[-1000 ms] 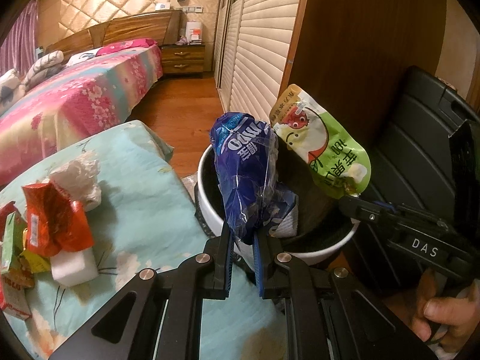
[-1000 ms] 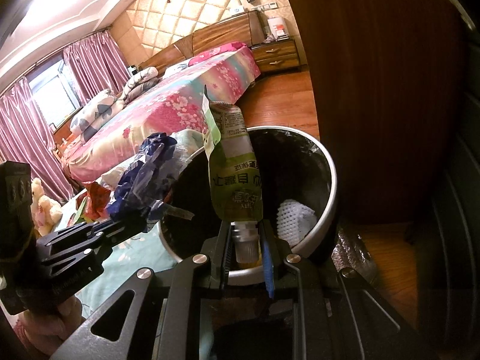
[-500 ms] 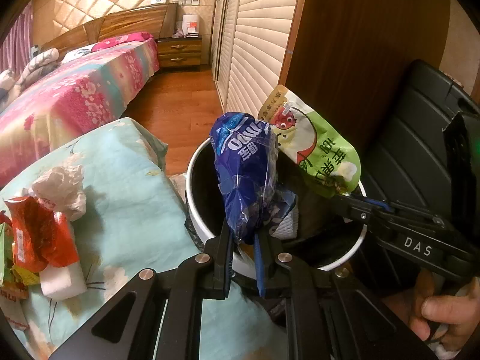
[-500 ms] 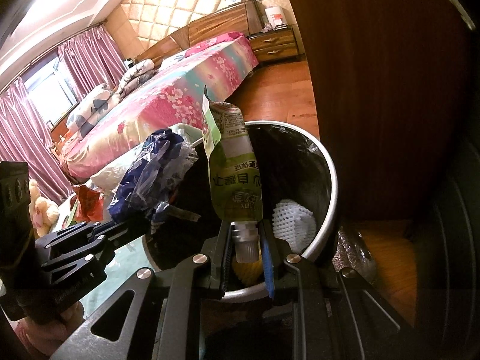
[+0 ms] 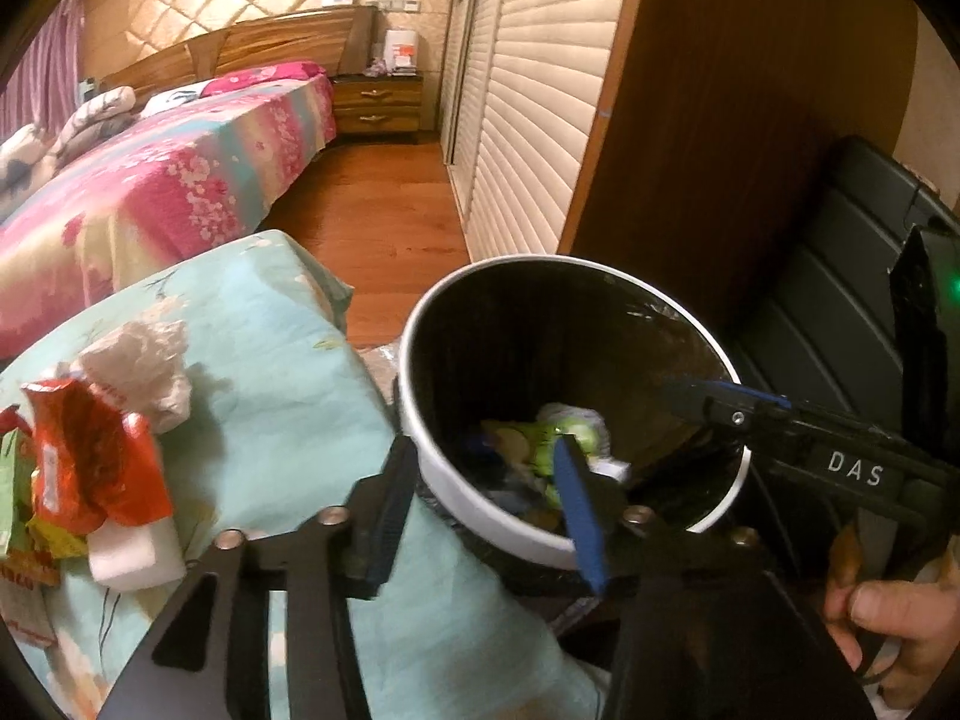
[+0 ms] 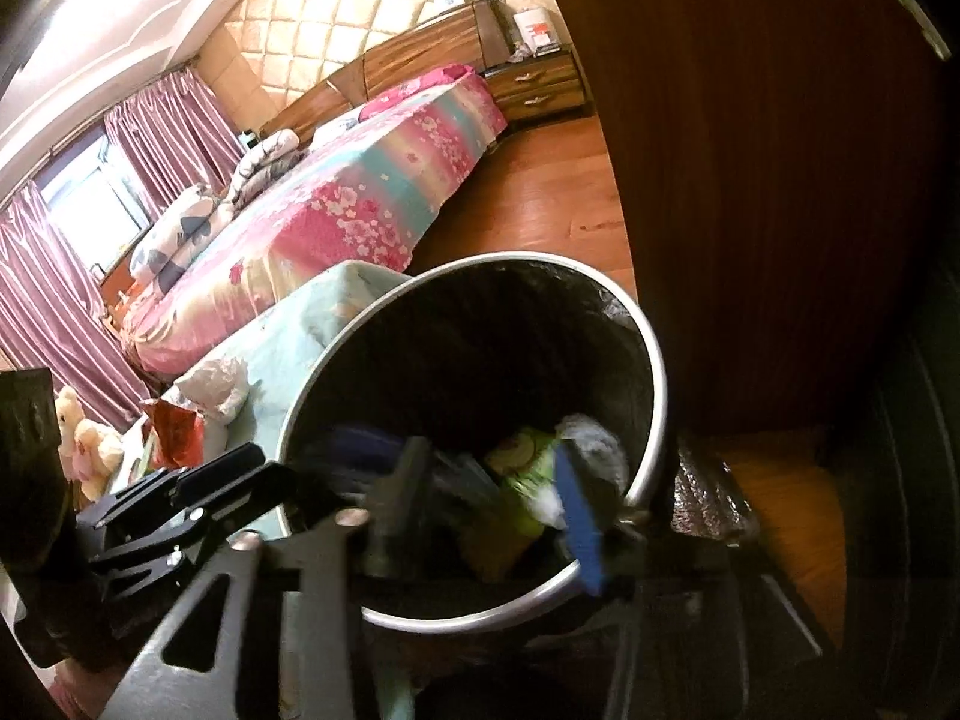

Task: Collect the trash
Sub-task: 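Carry the blue bag and green pouch over the bin and release both, then move both open tools back toward the remaining trash on the table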

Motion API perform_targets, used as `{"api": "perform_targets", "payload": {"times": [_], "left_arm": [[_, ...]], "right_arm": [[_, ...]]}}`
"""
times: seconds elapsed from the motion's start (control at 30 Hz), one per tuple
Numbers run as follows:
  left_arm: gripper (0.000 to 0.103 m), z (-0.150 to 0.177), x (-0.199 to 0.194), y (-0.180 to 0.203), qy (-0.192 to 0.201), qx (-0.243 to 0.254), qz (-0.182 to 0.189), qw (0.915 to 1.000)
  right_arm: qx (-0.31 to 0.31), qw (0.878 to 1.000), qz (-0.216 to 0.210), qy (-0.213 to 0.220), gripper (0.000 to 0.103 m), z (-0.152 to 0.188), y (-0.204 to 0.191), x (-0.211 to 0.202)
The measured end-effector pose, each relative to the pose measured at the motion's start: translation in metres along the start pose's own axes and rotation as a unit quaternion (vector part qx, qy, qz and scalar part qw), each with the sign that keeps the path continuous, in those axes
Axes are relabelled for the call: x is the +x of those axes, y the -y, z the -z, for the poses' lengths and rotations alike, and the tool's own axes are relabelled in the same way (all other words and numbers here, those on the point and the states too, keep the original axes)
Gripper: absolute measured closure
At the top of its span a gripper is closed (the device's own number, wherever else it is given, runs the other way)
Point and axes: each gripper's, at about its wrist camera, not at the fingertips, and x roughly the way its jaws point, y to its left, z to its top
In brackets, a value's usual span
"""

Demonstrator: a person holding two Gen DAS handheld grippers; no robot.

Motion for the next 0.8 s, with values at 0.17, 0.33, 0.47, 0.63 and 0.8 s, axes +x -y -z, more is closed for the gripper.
{"api": "perform_targets", "payload": {"times": [0.17,0.33,0.47,0.63,0.8], "left_arm": [[0.051,0.016,-0.014,-0.009,0.004,-0.017,-0.01,0.9998],[0.05,0.033,-0.035,-0.03,0.011,-0.041,-0.013,0.999],[0.05,0.046,-0.054,-0.046,0.017,-0.062,-0.027,0.9976],[0.049,0.06,-0.079,-0.061,0.027,-0.081,-0.045,0.9953],[0.048,0.08,-0.101,-0.078,0.031,-0.105,-0.059,0.9922]], "right_arm": [[0.003,1.0,-0.018,0.008,0.038,0.004,-0.007,-0.004],[-0.012,0.999,-0.028,0.018,0.028,0.008,-0.026,-0.008],[-0.02,0.999,-0.035,0.026,0.026,0.012,-0.042,-0.011],[-0.031,0.998,-0.046,0.018,0.025,0.02,-0.063,-0.008],[-0.043,0.997,-0.059,0.007,0.024,0.031,-0.083,-0.005]]}}
